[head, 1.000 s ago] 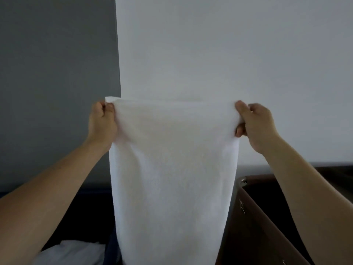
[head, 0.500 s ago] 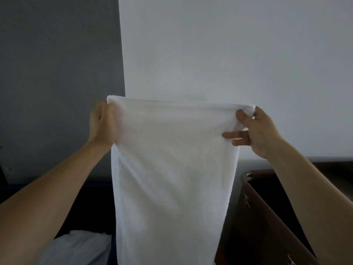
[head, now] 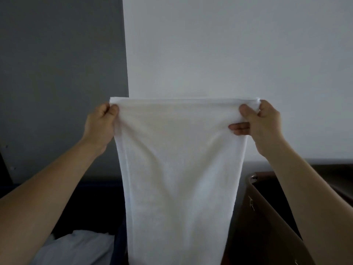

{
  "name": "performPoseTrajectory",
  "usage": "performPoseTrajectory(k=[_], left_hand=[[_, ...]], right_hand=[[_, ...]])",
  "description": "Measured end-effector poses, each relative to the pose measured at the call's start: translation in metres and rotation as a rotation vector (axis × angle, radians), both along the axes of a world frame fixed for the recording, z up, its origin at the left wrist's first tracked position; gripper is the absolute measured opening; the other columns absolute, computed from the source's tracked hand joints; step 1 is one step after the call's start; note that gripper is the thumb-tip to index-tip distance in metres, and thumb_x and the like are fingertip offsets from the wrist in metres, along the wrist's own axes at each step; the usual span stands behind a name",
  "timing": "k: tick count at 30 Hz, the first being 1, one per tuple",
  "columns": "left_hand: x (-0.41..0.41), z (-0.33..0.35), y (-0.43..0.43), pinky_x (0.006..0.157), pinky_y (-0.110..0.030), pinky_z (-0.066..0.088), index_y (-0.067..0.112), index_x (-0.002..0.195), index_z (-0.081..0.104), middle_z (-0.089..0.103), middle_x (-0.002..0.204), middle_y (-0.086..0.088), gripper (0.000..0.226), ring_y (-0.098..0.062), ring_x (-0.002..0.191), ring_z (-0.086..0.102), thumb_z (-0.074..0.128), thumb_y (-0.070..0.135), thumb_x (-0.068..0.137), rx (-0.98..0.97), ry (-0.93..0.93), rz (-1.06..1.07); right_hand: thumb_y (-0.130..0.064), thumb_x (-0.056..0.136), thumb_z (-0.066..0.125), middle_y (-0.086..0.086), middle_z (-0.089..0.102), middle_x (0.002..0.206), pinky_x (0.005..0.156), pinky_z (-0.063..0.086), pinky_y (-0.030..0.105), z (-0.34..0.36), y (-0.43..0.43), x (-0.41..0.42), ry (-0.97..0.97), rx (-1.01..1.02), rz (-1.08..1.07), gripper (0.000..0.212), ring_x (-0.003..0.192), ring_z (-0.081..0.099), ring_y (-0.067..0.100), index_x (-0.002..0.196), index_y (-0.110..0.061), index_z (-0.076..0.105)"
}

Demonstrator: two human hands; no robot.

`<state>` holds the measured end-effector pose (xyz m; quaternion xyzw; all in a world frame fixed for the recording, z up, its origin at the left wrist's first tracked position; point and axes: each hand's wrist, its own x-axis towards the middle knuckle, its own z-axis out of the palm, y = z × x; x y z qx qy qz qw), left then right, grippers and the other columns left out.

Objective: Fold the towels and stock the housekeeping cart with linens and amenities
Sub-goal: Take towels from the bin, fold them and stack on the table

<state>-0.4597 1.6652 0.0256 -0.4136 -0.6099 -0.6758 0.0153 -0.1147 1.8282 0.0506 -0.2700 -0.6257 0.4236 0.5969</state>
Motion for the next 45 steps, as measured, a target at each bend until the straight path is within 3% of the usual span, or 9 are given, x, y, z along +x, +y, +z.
performPoseTrajectory(k=[4, 8, 11, 14, 19, 26, 33, 38, 45], left_hand=[[0.000, -0.003, 0.000, 0.069, -0.035, 0.041, 0.027, 0.078, 0.061, 0.054, 0.080, 0.005, 0.025, -0.012, 0.073, 0.048, 0.051, 0.033, 0.100, 0.020, -0.017, -0.014], [0.006, -0.010, 0.003, 0.048, -0.028, 0.049, 0.030, 0.090, 0.066, 0.051, 0.076, 0.005, 0.016, -0.008, 0.061, 0.049, 0.054, 0.034, 0.100, 0.016, -0.103, -0.068], [0.006, -0.008, 0.010, 0.044, -0.026, 0.055, 0.033, 0.087, 0.064, 0.051, 0.083, 0.003, 0.017, -0.011, 0.066, 0.052, 0.053, 0.033, 0.100, 0.002, -0.093, -0.089], [0.002, -0.004, 0.032, 0.045, -0.026, 0.055, 0.028, 0.088, 0.063, 0.053, 0.085, 0.005, 0.019, -0.013, 0.067, 0.054, 0.051, 0.032, 0.102, -0.022, -0.091, -0.043], [-0.010, 0.011, 0.077, 0.047, -0.025, 0.057, 0.015, 0.105, 0.059, 0.054, 0.086, 0.006, 0.021, -0.010, 0.071, 0.056, 0.048, 0.033, 0.103, -0.056, -0.113, 0.036], [-0.006, 0.056, 0.090, 0.051, -0.031, 0.059, 0.029, 0.079, 0.052, 0.053, 0.083, 0.010, 0.023, -0.006, 0.069, 0.058, 0.048, 0.036, 0.100, 0.049, -0.051, 0.163], [0.016, 0.058, 0.055, 0.051, -0.029, 0.058, 0.032, 0.077, 0.056, 0.051, 0.076, 0.012, 0.022, 0.001, 0.059, 0.056, 0.050, 0.034, 0.098, 0.123, -0.038, 0.174], [0.040, 0.042, 0.005, 0.051, -0.026, 0.057, 0.030, 0.080, 0.056, 0.050, 0.080, 0.010, 0.020, -0.004, 0.068, 0.055, 0.049, 0.032, 0.099, 0.125, -0.048, 0.123], [0.082, -0.045, -0.097, 0.054, -0.027, 0.057, 0.013, 0.098, 0.057, 0.054, 0.087, 0.007, 0.021, -0.011, 0.075, 0.057, 0.047, 0.031, 0.102, 0.005, -0.134, 0.053]], right_hand=[[-0.019, 0.095, 0.065, 0.010, 0.072, 0.075, 0.047, 0.056, 0.033, -0.006, 0.001, 0.001, -0.026, -0.046, 0.013, 0.005, 0.060, 0.071, 0.037, 0.094, -0.019, 0.060], [-0.019, 0.095, 0.066, 0.007, 0.072, 0.068, 0.045, 0.055, 0.032, -0.012, 0.005, 0.009, -0.044, -0.089, 0.010, 0.006, 0.059, 0.071, 0.037, 0.095, -0.017, 0.061], [-0.019, 0.095, 0.066, 0.009, 0.071, 0.073, 0.045, 0.055, 0.033, -0.012, 0.013, 0.009, -0.051, -0.094, -0.010, 0.007, 0.057, 0.071, 0.036, 0.094, -0.017, 0.060], [-0.020, 0.096, 0.063, 0.014, 0.069, 0.084, 0.047, 0.056, 0.035, -0.010, 0.026, -0.002, -0.078, -0.099, -0.033, 0.008, 0.056, 0.071, 0.035, 0.092, -0.018, 0.057], [-0.018, 0.098, 0.059, 0.014, 0.065, 0.089, 0.053, 0.061, 0.044, 0.002, 0.052, -0.030, -0.084, -0.086, -0.072, 0.012, 0.053, 0.070, 0.028, 0.089, -0.019, 0.051], [-0.020, 0.096, 0.060, 0.017, 0.067, 0.091, 0.045, 0.056, 0.034, 0.042, 0.069, -0.026, 0.003, 0.053, -0.036, 0.012, 0.055, 0.071, 0.031, 0.087, -0.020, 0.053], [-0.022, 0.095, 0.060, 0.013, 0.068, 0.086, 0.046, 0.057, 0.036, 0.048, 0.048, -0.004, -0.003, 0.116, 0.004, 0.011, 0.057, 0.071, 0.032, 0.087, -0.021, 0.053], [-0.021, 0.096, 0.060, 0.011, 0.068, 0.085, 0.047, 0.057, 0.036, 0.040, 0.002, 0.019, -0.029, 0.113, -0.014, 0.011, 0.056, 0.071, 0.030, 0.087, -0.022, 0.053], [-0.023, 0.096, 0.060, 0.007, 0.070, 0.083, 0.050, 0.059, 0.037, -0.044, -0.095, 0.058, -0.126, 0.001, -0.030, 0.010, 0.060, 0.072, 0.030, 0.088, -0.024, 0.054]])
